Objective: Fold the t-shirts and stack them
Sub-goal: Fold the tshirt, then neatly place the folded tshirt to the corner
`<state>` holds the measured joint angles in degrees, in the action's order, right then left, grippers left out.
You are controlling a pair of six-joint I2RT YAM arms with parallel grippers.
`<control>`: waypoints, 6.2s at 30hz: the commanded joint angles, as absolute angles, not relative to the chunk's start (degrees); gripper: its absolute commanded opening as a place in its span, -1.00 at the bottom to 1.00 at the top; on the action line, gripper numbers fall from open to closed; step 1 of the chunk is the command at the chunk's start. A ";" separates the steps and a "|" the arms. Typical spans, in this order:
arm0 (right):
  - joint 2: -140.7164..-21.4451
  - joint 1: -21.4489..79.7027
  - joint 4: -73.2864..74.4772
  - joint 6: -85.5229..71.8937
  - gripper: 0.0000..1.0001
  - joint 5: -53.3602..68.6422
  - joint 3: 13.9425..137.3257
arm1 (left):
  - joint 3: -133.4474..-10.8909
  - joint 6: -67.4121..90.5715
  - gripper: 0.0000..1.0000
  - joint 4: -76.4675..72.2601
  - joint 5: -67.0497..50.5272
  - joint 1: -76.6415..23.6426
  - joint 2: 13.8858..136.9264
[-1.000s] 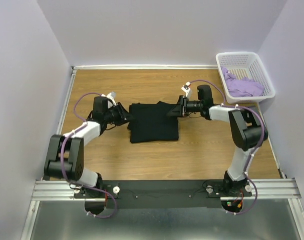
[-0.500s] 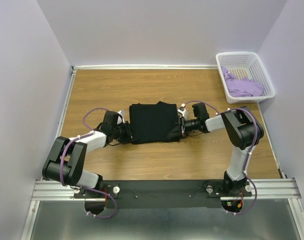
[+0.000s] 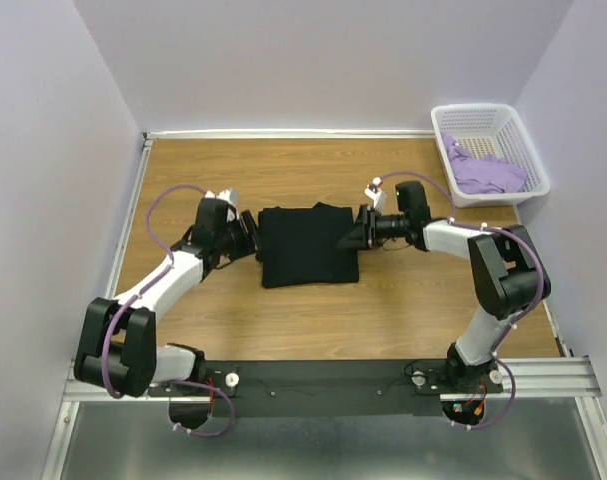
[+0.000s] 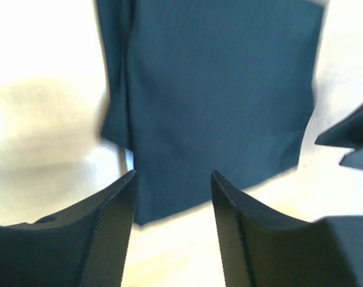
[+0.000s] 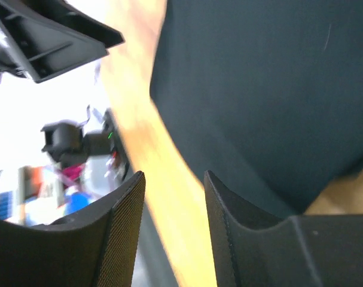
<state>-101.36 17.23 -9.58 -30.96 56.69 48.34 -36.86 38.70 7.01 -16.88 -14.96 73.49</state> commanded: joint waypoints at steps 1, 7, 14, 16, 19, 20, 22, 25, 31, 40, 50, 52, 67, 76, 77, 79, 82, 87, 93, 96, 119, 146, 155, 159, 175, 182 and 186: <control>-99.14 16.96 -4.22 -25.32 0.08 47.56 56.14 | -44.28 31.40 0.25 7.74 -6.34 -14.24 76.79; -102.65 15.65 -2.37 -22.59 0.15 39.73 62.57 | -54.65 26.99 0.28 4.22 -5.27 -13.80 88.74; -108.53 15.03 -0.79 -20.66 0.12 43.40 73.10 | -62.75 27.32 0.12 6.76 -7.11 -12.05 97.65; -109.68 16.16 -0.27 -19.60 0.12 43.85 75.47 | -61.71 28.20 0.04 5.81 -8.34 -10.47 96.86; -112.66 17.84 1.93 -17.06 0.11 44.12 81.09 | -60.82 27.95 -0.07 5.62 -10.28 -7.74 96.94; -113.37 19.06 2.89 -15.66 0.11 43.95 82.34 | -61.26 27.60 -0.08 6.67 -10.98 -7.56 97.38; -116.09 20.91 4.56 -14.07 0.11 42.63 86.20 | -61.79 26.72 -0.08 7.29 -12.73 -7.56 98.61; -118.65 22.76 6.15 -12.57 0.11 39.40 89.11 | -62.22 26.19 -0.08 7.64 -14.32 -7.56 100.89; -120.32 24.79 7.03 -12.83 0.08 34.29 87.63 | -60.12 24.35 -0.05 4.05 -18.71 -7.91 99.68; -119.09 24.79 7.03 -12.04 0.08 34.19 84.20 | -63.98 22.94 0.01 1.50 -23.11 -8.52 104.23; -118.74 23.56 7.03 -10.46 0.08 30.68 82.97 | -65.56 21.80 0.01 0.35 -25.49 -9.32 108.10; -118.30 22.51 7.12 -10.37 0.08 29.98 82.62 | -65.74 21.54 0.01 0.44 -25.66 -9.32 108.54; -119.00 17.40 7.12 -8.44 0.07 25.93 79.98 | -65.92 20.92 -0.40 0.26 -27.42 -9.84 110.13; -120.41 16.96 7.03 -8.26 -0.13 25.15 80.16 | -65.65 20.66 -0.61 0.26 -27.34 -10.02 109.95; -120.24 16.96 6.94 -8.78 -0.13 24.09 80.16 | -65.57 20.65 -0.61 0.26 -27.42 -10.02 109.95; -120.15 16.79 7.03 -8.70 -0.10 22.42 80.07 | -65.48 20.65 -0.61 0.26 -27.33 -10.11 109.95; -120.06 16.52 7.03 -8.79 -0.01 21.37 79.98 | -65.48 20.57 -0.61 0.26 -27.25 -10.11 109.95; -120.85 16.35 7.03 -8.44 -0.02 24.16 80.24 | -65.39 20.65 -0.61 0.26 -26.98 -10.11 110.04; -120.94 16.43 7.03 -7.65 -0.53 27.68 80.24 | -65.30 20.57 -0.80 0.26 -27.51 -10.02 109.95; -119.71 16.35 7.03 -7.12 -0.99 28.65 79.89 | -65.13 20.57 -0.94 0.26 -28.12 -10.19 109.69; -113.47 16.44 6.94 -5.72 -0.99 32.60 79.63 | -61.26 24.34 -0.97 0.26 -27.95 -10.20 100.55; -116.64 17.05 6.24 -6.59 0.16 29.98 82.01 | -48.78 36.57 -0.78 -7.57 -12.67 -7.47 95.72; -107.50 18.19 6.24 -11.95 0.23 31.28 74.98 | -48.43 36.65 0.24 3.24 -1.94 -8.52 81.15; -103.37 19.51 6.24 -14.32 0.23 32.34 69.97 | -47.02 36.83 0.12 5.10 -0.44 -15.79 77.26; -97.30 22.15 5.54 -15.21 0.23 30.76 55.73 | -53.00 38.23 -0.49 7.19 4.65 -15.56 98.70; -94.05 22.24 5.89 -16.35 0.23 28.57 54.05 | -51.60 38.68 0.26 14.94 11.51 -15.56 85.64; -91.67 22.85 6.94 -17.05 0.25 28.30 53.35 | -48.79 38.58 0.57 19.06 12.31 -16.79 79.38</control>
<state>-95.04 22.13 6.13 -15.92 30.20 54.39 -51.27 38.48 13.43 7.73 -15.88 85.91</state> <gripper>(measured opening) 0.617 0.754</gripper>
